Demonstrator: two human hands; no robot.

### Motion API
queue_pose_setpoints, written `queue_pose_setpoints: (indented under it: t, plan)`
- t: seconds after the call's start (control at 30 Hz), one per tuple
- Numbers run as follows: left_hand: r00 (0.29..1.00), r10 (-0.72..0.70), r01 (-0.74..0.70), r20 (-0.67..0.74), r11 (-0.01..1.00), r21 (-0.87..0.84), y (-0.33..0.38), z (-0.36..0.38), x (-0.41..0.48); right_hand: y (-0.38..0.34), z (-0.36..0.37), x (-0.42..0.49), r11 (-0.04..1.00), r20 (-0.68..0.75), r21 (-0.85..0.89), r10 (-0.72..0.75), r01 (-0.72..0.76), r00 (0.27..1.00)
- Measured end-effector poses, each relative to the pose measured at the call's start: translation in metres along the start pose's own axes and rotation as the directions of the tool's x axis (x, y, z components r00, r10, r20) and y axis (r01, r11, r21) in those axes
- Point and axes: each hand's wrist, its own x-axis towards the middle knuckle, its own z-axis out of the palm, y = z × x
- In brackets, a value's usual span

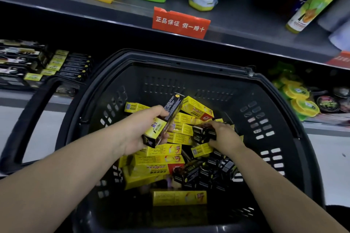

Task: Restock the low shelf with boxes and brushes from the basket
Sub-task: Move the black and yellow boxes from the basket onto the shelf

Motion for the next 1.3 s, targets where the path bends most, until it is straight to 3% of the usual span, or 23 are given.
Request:
queue_pose_setpoints:
  t: [0.07, 0.17, 0.23, 0.33, 0.37, 0.5, 0.57, 0.67, 0.8, 0.87, 0.97, 1.07, 1.3]
  plan:
    - [1.0, 0.0, 0.0, -0.008, 1.0, 0.002, -0.001, -0.002, 0.0, -0.003, -0.006, 0.0, 1.0, -0.038, 0.014, 0.007, -0.006, 0.999]
    - [1.0, -0.006, 0.006, -0.004, 1.0, 0.027, -0.004, -0.001, 0.002, -0.007, -0.024, -0.011, 0.985, -0.136, 0.171, -0.001, 0.025, 0.991]
    - [1.0, -0.019, 0.019, -0.015, 0.999, 0.034, -0.006, 0.001, 0.003, -0.009, -0.039, -0.028, 0.952, -0.275, 0.28, -0.046, 0.126, 0.96]
    - [0.998, -0.052, 0.053, -0.024, 0.998, 0.021, -0.008, 0.006, 0.003, -0.017, -0.061, -0.066, 0.806, -0.384, 0.473, -0.175, 0.356, 0.906]
    - [0.998, -0.062, 0.063, -0.027, 0.998, 0.024, -0.009, 0.008, 0.003, -0.022, -0.066, -0.079, 0.778, -0.427, 0.434, -0.267, 0.454, 0.864]
    - [0.997, -0.08, 0.08, -0.008, 0.996, 0.034, -0.014, 0.018, 0.001, -0.041, -0.062, -0.109, 0.676, -0.463, -0.07, -0.674, 0.734, 0.576]
    - [0.997, -0.069, 0.068, 0.021, 0.996, 0.057, -0.017, 0.024, -0.001, -0.051, -0.055, -0.113, 0.615, -0.424, -0.154, -0.748, 0.773, 0.51]
    - [0.999, -0.034, 0.034, -0.002, 0.994, 0.106, -0.02, 0.027, -0.004, -0.062, -0.044, -0.114, 0.574, -0.4, -0.164, -0.782, 0.803, 0.477]
    - [0.999, 0.03, -0.026, -0.031, 0.993, 0.112, -0.023, 0.03, -0.007, -0.064, -0.04, -0.114, 0.644, -0.42, 0.012, -0.691, 0.765, 0.588]
    - [0.999, 0.04, -0.037, -0.037, 0.996, 0.076, -0.025, 0.031, -0.004, -0.065, -0.041, -0.113, 0.66, -0.427, 0.296, -0.555, 0.691, 0.713]
    - [0.999, 0.039, -0.038, -0.029, 0.999, 0.03, -0.026, 0.03, -0.002, -0.066, -0.041, -0.11, 0.518, -0.198, 0.766, -0.373, 0.38, 0.907]
    - [0.999, 0.027, -0.027, -0.041, 1.0, -0.002, -0.028, 0.03, 0.002, -0.069, -0.033, -0.107, 0.491, -0.072, 0.83, -0.372, 0.262, 0.926]
    - [0.995, 0.049, -0.05, -0.086, 0.999, -0.018, -0.033, 0.034, 0.004, -0.075, -0.022, -0.106, 0.53, -0.164, 0.8, -0.258, 0.281, 0.952]
